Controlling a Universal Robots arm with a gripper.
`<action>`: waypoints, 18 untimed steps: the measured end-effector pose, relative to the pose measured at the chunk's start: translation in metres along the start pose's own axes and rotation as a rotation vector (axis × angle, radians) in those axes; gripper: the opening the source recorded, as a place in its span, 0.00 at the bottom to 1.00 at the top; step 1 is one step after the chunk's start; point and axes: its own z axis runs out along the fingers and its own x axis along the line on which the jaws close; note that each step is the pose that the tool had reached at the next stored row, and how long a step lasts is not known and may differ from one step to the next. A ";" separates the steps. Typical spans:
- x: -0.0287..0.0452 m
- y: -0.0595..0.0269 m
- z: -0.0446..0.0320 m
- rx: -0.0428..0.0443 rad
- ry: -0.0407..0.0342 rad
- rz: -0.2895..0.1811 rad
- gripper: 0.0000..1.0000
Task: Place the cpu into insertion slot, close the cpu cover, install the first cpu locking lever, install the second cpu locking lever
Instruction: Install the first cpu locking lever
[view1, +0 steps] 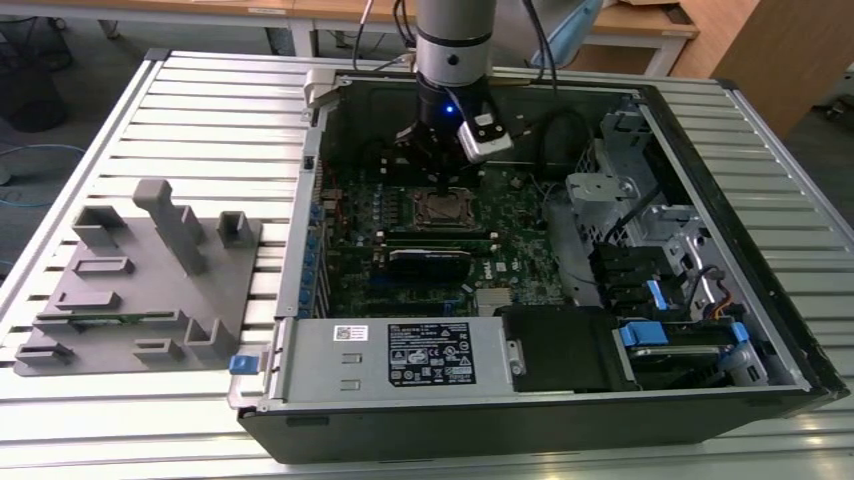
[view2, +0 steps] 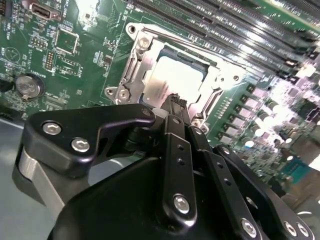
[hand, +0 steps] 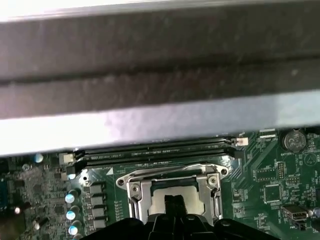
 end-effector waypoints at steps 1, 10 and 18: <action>-0.0001 -0.0007 0.0000 0.0023 0.0026 -0.002 0.11; -0.0028 -0.0099 0.0009 0.0147 0.0249 -0.014 0.11; -0.0059 -0.0101 0.0011 0.0149 0.0279 -0.014 0.11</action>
